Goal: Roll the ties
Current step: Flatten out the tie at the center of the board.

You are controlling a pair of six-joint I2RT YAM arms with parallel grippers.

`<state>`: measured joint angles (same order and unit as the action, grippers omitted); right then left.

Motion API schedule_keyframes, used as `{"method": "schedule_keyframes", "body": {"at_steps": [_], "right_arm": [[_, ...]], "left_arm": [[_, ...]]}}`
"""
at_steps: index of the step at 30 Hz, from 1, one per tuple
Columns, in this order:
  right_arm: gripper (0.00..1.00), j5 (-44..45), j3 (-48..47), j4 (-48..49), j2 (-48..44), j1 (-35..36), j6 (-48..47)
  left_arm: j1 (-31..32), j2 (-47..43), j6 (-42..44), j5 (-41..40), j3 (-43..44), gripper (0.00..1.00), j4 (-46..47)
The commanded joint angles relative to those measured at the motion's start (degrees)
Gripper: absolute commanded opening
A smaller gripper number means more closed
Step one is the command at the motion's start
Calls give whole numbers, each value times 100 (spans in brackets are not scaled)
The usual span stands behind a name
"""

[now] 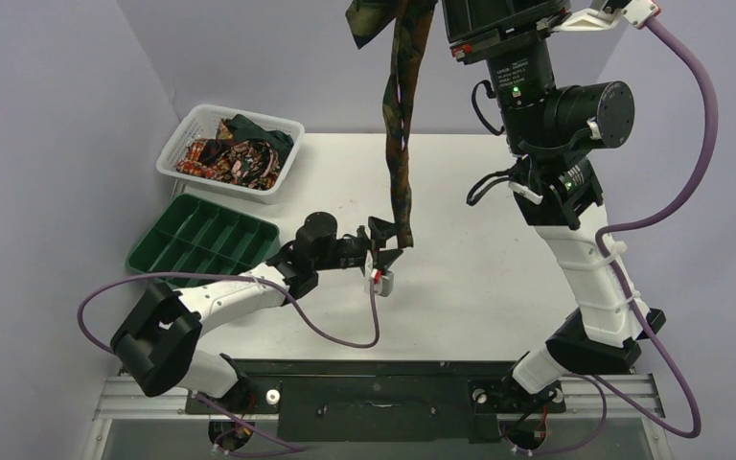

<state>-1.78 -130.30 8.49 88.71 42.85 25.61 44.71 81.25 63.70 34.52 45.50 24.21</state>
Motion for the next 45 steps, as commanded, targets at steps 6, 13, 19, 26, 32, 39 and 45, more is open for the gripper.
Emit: {"method": "schedule_keyframes", "body": {"at_steps": [6,13,19,26,32,39,45], "right_arm": [[0,985,348,-42,-343,-600,530],[0,1029,485,-15,-419,-701,556],[0,2098,1747,-106,-960,-1462,199],[0,3810,3000,-200,-1390,-2371,-301],[0,5056,3899,-423,-1611,-2555,-864],[0,5248,5698,-1319,-2202,-2995,-326],[0,4935,6657,-1918,-2229,-3624,559]], "left_arm": [[500,-285,-1651,-1046,-314,15,1872],[677,-316,-2241,-1870,-277,0,2305],[361,-622,-4784,-4602,1207,0,760],[-812,-138,-9412,-6781,3346,0,-4073],[-1290,-177,-10097,-6614,3084,0,-5302],[-1393,2,-9682,-6910,2611,0,-5685],[-1433,-45,-8735,-6279,1904,0,-4854]]}}
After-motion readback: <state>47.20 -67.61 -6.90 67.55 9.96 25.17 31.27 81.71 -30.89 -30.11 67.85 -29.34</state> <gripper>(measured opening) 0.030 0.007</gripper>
